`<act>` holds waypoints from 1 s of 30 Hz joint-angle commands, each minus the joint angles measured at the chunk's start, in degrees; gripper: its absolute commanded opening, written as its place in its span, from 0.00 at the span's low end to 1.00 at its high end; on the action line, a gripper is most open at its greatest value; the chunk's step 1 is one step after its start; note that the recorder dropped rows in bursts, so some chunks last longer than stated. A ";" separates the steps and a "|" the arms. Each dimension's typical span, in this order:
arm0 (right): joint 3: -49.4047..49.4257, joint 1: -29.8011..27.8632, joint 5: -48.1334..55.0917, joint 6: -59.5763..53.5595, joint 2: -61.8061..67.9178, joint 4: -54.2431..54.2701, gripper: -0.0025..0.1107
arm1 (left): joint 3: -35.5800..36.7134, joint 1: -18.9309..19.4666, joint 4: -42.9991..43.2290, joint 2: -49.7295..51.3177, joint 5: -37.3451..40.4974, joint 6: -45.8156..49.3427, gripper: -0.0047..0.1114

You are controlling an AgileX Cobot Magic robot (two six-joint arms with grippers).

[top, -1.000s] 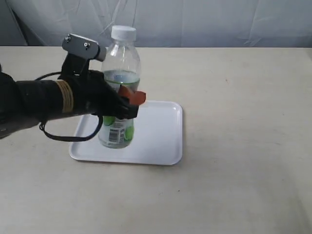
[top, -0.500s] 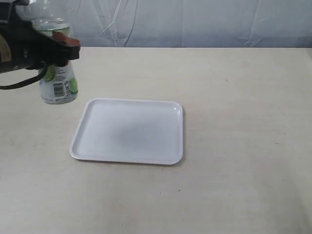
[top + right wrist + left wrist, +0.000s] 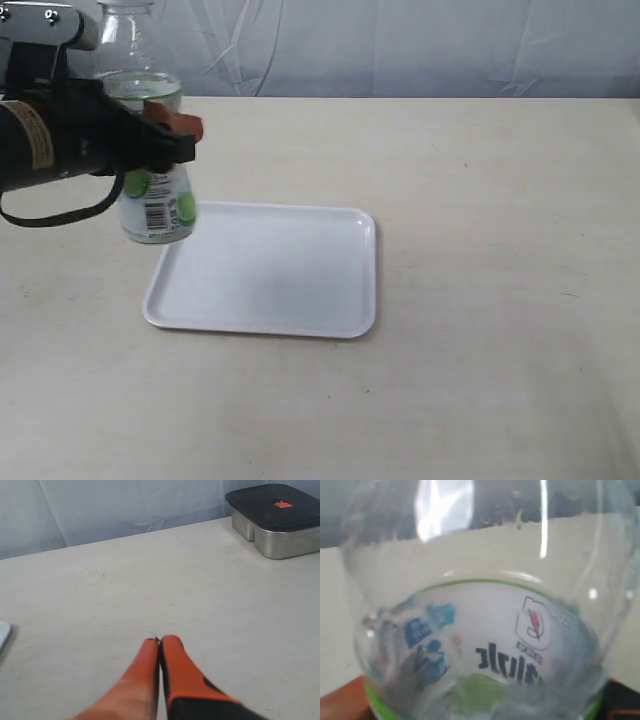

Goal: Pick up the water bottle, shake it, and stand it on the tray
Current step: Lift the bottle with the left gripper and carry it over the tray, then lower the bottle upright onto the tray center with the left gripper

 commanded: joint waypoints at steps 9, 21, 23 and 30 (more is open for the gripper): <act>0.08 -0.27 -0.39 -0.21 -0.19 -0.03 0.06 | -1.88 2.30 -11.19 0.31 -0.15 6.65 0.04; 0.08 -0.27 -0.39 -0.21 -0.19 -0.03 0.06 | -2.43 1.41 3.85 3.85 -24.65 4.86 0.04; 0.08 -0.27 -0.39 -0.21 -0.19 -0.03 0.06 | -1.00 1.41 4.28 6.99 -26.98 4.13 0.04; 0.08 -0.27 -0.39 -0.21 -0.19 -0.03 0.06 | 0.73 1.41 3.79 17.20 -42.75 9.32 0.04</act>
